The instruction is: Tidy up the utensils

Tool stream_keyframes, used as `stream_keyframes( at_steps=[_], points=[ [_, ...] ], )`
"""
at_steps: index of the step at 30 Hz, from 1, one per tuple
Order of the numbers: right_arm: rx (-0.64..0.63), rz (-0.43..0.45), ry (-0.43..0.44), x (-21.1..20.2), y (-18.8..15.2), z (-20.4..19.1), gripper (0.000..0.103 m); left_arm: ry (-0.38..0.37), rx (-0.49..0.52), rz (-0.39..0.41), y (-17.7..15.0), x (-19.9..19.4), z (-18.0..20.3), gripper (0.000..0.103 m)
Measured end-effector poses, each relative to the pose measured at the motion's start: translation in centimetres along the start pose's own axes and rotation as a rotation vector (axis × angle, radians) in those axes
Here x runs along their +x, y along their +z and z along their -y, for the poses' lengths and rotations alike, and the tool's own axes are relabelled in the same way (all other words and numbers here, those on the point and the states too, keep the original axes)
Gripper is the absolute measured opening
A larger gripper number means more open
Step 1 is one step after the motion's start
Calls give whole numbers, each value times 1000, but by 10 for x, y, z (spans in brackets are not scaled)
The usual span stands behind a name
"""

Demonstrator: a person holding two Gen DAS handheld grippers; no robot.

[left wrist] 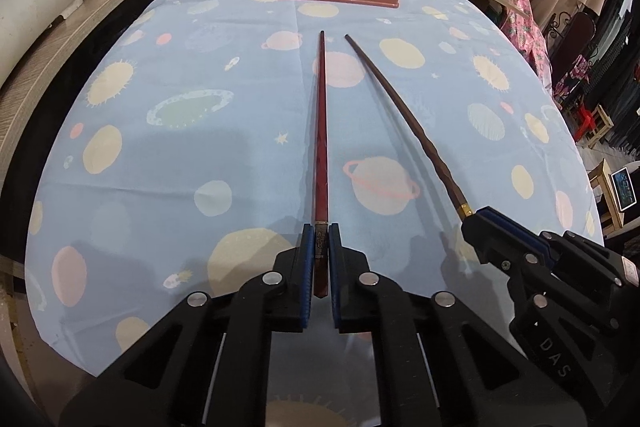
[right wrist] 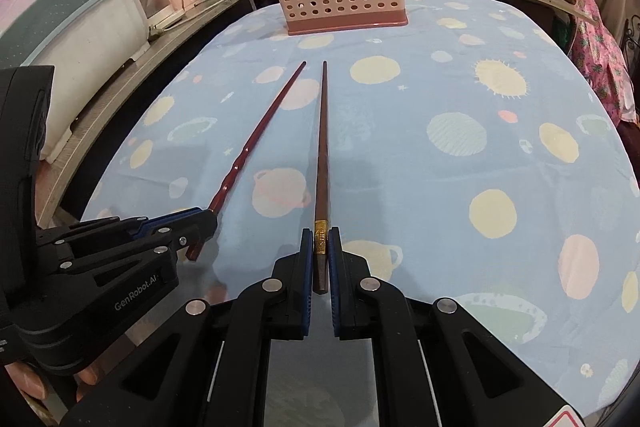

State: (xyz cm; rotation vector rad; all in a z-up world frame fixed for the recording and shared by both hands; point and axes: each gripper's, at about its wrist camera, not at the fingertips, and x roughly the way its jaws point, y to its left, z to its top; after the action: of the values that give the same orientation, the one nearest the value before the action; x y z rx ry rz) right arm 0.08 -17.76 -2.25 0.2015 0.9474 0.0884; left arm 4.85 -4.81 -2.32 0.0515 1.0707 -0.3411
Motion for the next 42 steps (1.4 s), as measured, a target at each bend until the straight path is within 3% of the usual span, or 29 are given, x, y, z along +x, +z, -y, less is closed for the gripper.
stream_keyframes(
  at_steps=[13, 22, 27, 35, 37, 39, 42],
  points=[
    [-22, 156, 23, -36, 65, -6, 7, 5, -39, 87, 45, -38, -5, 7],
    [-24, 323, 39, -72, 136, -2, 1, 0, -55, 247, 113, -85, -10, 7],
    [-26, 359, 23, -75, 163, -1, 1, 0, -63, 322, 143, -103, -14, 6],
    [-32, 266, 27, -54, 134, -1, 1, 12, -69, 308, 138, -97, -23, 7],
    [-24, 228, 33, -46, 122, 2, 6, 13, -80, 304, 132, -96, -26, 7],
    [-26, 197, 28, -39, 107, 4, 18, 10, -94, 295, 126, -96, -30, 7],
    [-37, 151, 12, -30, 84, 8, 23, 13, -105, 280, 118, -94, -35, 7]
  ],
)
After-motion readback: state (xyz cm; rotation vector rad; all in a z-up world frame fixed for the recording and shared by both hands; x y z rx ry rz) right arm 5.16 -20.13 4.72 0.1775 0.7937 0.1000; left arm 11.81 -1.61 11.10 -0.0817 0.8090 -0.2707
